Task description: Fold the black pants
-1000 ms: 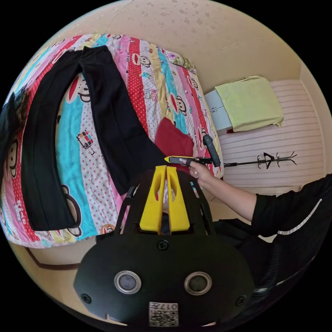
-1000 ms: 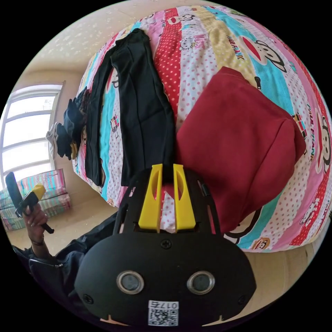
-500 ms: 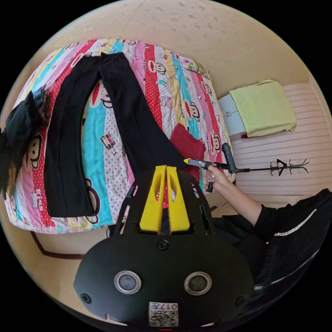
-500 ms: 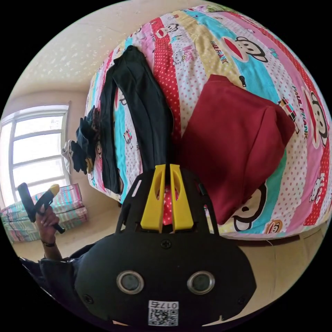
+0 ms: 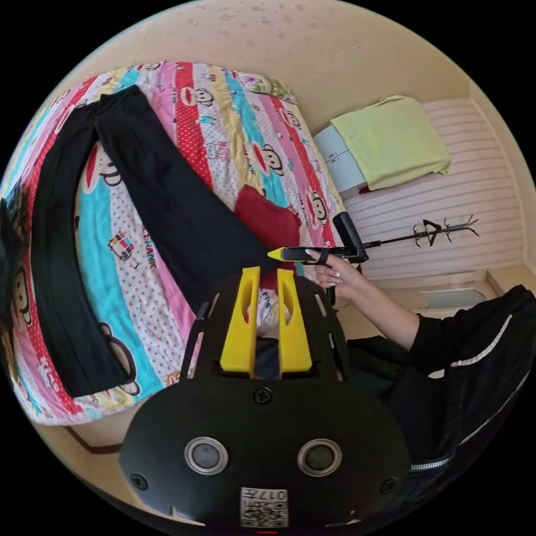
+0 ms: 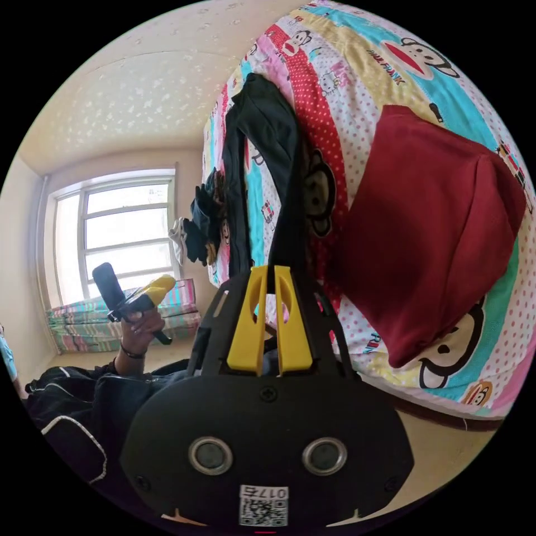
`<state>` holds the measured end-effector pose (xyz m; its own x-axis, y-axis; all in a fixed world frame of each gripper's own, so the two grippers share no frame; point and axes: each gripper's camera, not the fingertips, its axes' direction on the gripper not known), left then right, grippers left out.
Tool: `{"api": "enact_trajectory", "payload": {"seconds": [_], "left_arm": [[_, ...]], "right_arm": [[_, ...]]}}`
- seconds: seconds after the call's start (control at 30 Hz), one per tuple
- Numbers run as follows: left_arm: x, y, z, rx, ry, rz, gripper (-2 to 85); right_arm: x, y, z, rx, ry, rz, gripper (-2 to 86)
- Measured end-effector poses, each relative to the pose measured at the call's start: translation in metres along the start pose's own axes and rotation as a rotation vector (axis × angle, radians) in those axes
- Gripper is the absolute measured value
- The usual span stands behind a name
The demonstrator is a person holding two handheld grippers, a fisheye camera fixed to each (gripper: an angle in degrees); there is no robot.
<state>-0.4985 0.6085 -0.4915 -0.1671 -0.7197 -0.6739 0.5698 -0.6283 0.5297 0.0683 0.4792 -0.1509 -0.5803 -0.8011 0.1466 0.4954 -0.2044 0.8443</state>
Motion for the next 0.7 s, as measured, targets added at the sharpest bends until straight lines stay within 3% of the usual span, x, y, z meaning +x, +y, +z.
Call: {"api": "enact_trajectory", "payload": {"seconds": [0.1,0.23,0.43,0.7], "left_arm": [[0.015,-0.015,0.031,-0.051,-0.019,0.086,9.8],[0.026,-0.023,0.060,-0.126,-0.351,0.034,12.7],[0.018,-0.012,0.065,-0.010,-0.204,-0.022,12.9],[-0.010,-0.014,0.070,0.037,-0.287,-0.137,8.4]], "right_arm": [[-0.023,-0.011,0.003,-0.058,-0.003,-0.049,2.9],[-0.043,-0.031,0.004,-0.089,0.029,-0.081,2.9],[-0.055,-0.047,0.009,-0.121,-0.055,-0.045,2.9],[-0.089,-0.050,0.027,-0.164,0.015,-0.088,3.1]]}}
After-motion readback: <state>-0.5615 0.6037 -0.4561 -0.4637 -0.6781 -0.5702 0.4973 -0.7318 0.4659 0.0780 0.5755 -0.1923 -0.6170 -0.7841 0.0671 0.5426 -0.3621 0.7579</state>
